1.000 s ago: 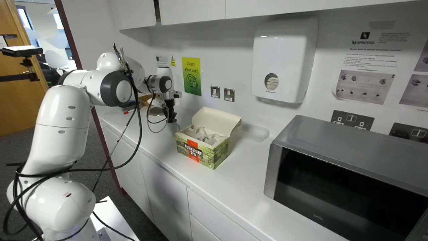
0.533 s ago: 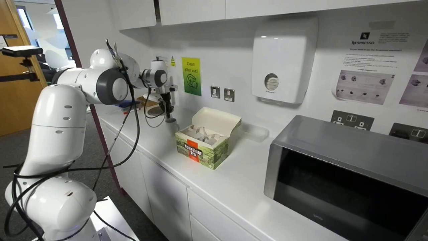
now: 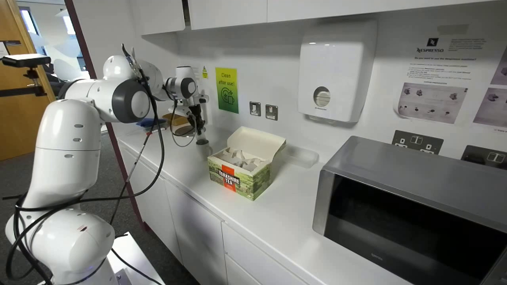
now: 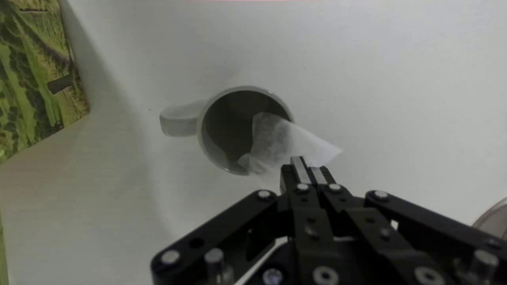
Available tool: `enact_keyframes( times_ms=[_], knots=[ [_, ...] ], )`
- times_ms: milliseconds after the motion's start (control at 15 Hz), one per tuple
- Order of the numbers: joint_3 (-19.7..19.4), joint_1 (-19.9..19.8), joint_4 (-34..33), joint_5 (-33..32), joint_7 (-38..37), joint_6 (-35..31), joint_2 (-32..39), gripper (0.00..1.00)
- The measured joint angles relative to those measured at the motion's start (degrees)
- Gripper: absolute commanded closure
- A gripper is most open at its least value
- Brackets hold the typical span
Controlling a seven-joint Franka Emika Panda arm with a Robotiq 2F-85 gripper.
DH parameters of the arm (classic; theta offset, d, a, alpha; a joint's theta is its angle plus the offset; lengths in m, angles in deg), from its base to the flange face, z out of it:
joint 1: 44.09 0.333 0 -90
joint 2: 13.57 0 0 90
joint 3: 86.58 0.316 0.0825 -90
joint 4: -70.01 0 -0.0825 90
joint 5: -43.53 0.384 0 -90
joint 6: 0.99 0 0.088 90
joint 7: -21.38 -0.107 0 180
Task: Pick up the tea bag from the white mug and put it in the green box
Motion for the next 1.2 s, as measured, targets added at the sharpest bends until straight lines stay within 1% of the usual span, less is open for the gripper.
enact_keyframes(
  times_ms=[333,467,600,800,1000,1200],
  knots=[
    [0.01,1.00,0.34,-0.95,0.00,-0.01,-4.45,1.00],
    [0.01,0.93,2.40,-0.92,-0.03,-0.21,-7.92,1.00],
    [0.00,0.38,6.45,-0.50,-0.21,-0.50,-12.74,1.00],
    [0.02,-1.63,14.26,1.58,-1.02,-0.50,-21.22,1.00],
    [0.01,-4.88,22.68,3.66,-3.11,-0.54,-29.46,1.00],
    [-0.29,-9.21,31.45,5.16,-4.78,-1.05,-37.63,1.00]
  ],
)
